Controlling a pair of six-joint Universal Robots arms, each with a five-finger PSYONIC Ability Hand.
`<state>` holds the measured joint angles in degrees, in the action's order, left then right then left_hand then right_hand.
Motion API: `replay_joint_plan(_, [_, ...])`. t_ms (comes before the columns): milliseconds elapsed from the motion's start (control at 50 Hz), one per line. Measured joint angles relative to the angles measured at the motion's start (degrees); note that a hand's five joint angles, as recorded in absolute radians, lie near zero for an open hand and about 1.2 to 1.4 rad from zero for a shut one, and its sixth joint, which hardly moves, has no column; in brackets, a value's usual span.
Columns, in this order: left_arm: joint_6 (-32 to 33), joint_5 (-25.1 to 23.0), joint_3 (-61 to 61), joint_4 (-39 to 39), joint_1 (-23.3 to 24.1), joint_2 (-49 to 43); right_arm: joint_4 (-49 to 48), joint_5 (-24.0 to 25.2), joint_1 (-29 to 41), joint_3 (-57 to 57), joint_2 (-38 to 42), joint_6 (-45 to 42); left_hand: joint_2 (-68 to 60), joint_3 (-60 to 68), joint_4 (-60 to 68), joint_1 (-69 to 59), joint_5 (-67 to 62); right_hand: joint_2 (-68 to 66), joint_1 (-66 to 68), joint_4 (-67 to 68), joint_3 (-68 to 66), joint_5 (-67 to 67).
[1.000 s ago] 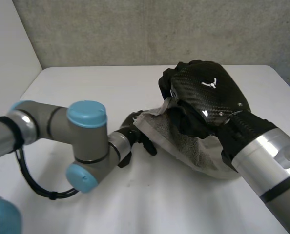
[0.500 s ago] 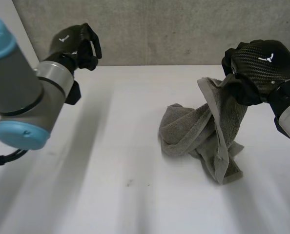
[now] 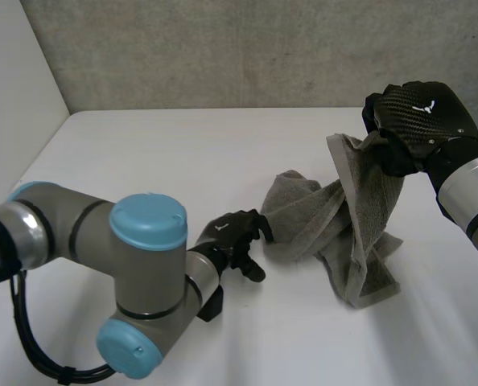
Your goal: Fold the towel.
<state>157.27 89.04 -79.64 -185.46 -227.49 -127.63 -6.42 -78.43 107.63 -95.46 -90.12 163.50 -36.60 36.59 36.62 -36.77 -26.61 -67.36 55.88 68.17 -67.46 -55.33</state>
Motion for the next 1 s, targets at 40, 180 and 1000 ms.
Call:
replay_joint_plan(40, [-0.4, 0.0, 0.6, 0.0, 0.3, -0.6, -0.1, 0.0, 0.0, 0.0, 0.1, 0.0, -0.5, 0.5, 0.4, -0.4, -0.4, 0.0, 0.0, 0.0, 0.0, 0.0])
replay_joint_plan(180, [-0.9, 0.0, 4.2, -0.1, 1.6, -3.8, -0.4, 0.0, 0.0, 0.3, 1.2, 0.1, -2.0, 2.0, 1.9, -1.8, -1.9, 0.0, 0.0, 0.0, 0.0, 0.0])
replay_joint_plan(1000, [18.1, 9.2, 18.9, 4.5, -7.0, 14.2, 3.2, 2.0, -1.1, 4.8, 2.0, -0.2, -33.0, 33.0, 33.1, -30.6, -32.1, 0.0, 0.0, 0.3, -0.4, -0.1])
